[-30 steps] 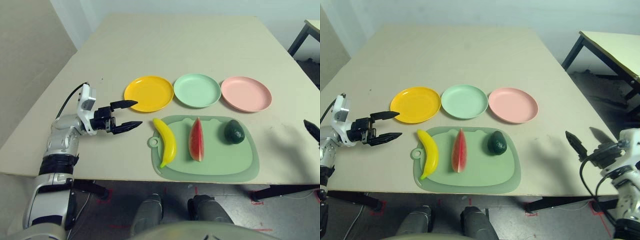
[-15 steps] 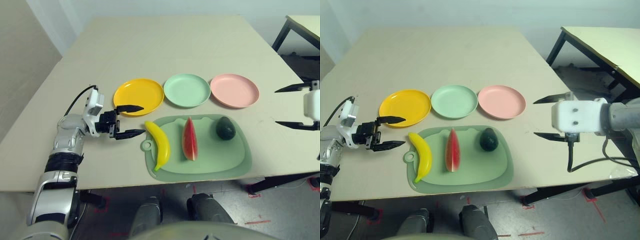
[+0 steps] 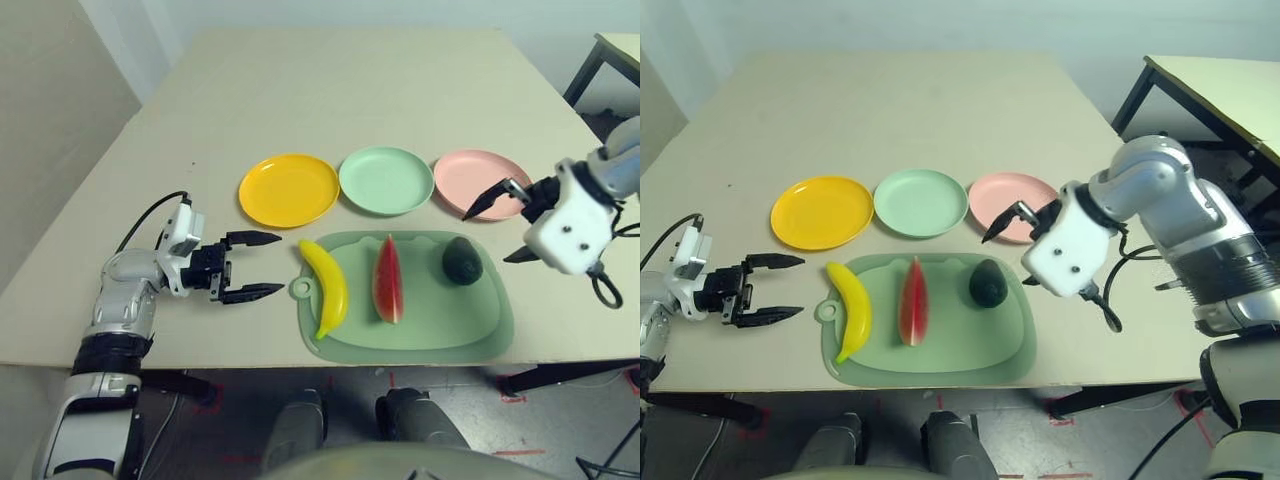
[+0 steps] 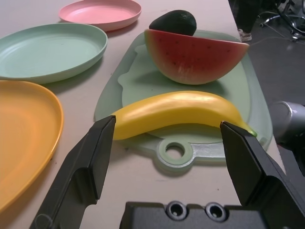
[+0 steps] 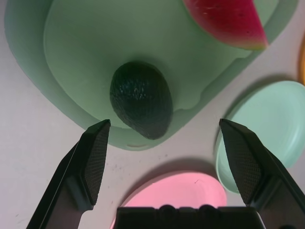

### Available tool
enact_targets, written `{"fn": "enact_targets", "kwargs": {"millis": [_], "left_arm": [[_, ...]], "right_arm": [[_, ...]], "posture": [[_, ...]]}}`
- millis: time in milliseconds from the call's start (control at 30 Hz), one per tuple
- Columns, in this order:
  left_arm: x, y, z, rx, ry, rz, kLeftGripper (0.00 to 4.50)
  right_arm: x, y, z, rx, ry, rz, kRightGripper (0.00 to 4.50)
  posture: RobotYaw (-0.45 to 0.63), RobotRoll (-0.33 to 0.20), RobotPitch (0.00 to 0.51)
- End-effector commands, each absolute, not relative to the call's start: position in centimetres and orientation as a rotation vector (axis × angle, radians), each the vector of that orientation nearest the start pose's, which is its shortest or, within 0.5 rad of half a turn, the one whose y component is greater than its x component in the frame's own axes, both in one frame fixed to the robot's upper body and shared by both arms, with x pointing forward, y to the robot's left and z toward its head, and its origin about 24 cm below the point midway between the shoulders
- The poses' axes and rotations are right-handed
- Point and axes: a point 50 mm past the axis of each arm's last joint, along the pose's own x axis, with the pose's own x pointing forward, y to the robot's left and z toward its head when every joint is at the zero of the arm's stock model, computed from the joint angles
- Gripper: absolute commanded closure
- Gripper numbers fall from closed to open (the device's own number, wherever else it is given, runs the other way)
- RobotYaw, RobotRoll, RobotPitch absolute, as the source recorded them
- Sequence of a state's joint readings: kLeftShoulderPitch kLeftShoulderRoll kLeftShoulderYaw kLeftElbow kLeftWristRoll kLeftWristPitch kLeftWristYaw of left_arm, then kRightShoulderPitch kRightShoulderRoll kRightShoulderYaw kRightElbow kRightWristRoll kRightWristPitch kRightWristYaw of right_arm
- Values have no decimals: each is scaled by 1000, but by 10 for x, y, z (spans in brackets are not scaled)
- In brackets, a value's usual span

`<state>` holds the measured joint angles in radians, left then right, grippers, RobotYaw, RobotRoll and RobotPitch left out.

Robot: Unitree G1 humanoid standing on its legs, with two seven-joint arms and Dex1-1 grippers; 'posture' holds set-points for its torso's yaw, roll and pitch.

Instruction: Place the fruits into color-matched plates.

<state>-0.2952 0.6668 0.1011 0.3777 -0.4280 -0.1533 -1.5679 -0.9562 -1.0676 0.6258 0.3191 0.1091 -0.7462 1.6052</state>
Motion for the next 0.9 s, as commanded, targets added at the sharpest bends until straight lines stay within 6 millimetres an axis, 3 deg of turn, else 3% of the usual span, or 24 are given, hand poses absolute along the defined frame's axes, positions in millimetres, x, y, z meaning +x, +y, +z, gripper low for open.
{"fn": "enact_targets", "kwargs": {"millis": [33, 400, 900], "left_arm": [[259, 254, 107, 301, 37, -1356, 40], [259, 250, 107, 335, 55, -1394, 40], [257, 244, 111, 335, 54, -1410, 40]], "right_arm": [[290, -202, 209, -1743, 121, 1817, 0], [296, -200, 180, -1835, 147, 1884, 0], [304, -184, 168, -1815, 97, 1890, 0]], "posture": [[2, 0, 82], [6, 0, 88], [22, 0, 92]]}}
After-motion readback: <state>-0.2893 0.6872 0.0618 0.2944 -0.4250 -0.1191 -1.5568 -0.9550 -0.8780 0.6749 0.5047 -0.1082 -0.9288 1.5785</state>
